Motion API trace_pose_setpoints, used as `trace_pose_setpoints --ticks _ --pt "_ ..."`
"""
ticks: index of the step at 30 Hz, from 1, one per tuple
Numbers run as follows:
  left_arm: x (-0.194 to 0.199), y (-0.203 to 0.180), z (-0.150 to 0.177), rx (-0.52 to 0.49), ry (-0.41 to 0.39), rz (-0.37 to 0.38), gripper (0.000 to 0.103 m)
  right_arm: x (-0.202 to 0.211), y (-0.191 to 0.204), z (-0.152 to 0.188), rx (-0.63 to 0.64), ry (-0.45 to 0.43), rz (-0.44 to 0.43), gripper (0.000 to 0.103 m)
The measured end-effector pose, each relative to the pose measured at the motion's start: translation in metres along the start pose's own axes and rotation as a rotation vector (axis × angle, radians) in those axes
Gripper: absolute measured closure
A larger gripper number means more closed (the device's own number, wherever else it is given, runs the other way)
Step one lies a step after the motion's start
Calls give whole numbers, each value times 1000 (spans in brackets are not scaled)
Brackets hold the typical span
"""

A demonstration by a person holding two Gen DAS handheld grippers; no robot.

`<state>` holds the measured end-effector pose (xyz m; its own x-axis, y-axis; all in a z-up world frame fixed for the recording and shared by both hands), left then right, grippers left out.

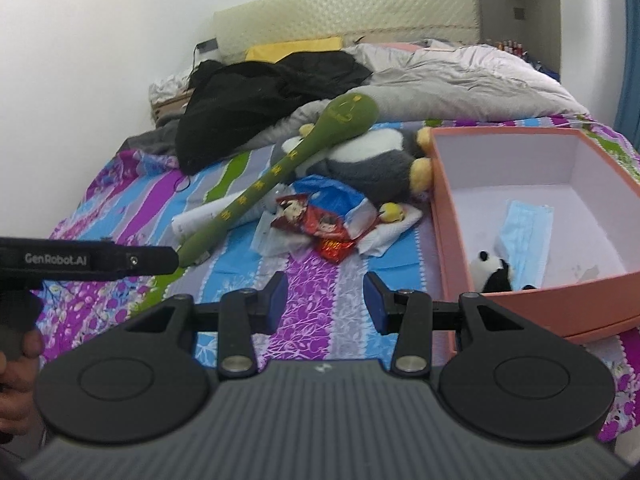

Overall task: Organize soft objects
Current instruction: 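Withdraw both tools from the box back over the bed, then grasp the red snack packet with the left tool while the right tool grasps the blue plastic bag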

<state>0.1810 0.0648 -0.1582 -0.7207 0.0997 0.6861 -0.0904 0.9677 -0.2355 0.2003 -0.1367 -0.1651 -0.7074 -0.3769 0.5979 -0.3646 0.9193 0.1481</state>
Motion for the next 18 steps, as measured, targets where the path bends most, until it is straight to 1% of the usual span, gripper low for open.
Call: trace_pose_setpoints --ticks 4,8,12,18 --pt "-12 14 -1 7 1 -31 8 -20 7 0 24 23 -11 58" --pt "-32 29 -2 32 17 -43 8 -47 12 2 39 59 -26 58" --pt "-60 43 -4 42 41 -63 8 -77 11 1 63 77 -24 58" --pt "-108 55 -14 50 56 -51 9 -127 -5 1 62 95 6 58"
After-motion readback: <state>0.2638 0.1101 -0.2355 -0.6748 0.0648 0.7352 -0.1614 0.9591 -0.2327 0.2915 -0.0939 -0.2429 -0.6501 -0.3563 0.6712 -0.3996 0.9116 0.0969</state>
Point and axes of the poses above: each gripper's, at about its wrist camera, not at the fingertips, and x roughly against the way its jaws point, y to its left, z to its underside, the point moved 9 cm from there along -x, roughly the way its jaws point
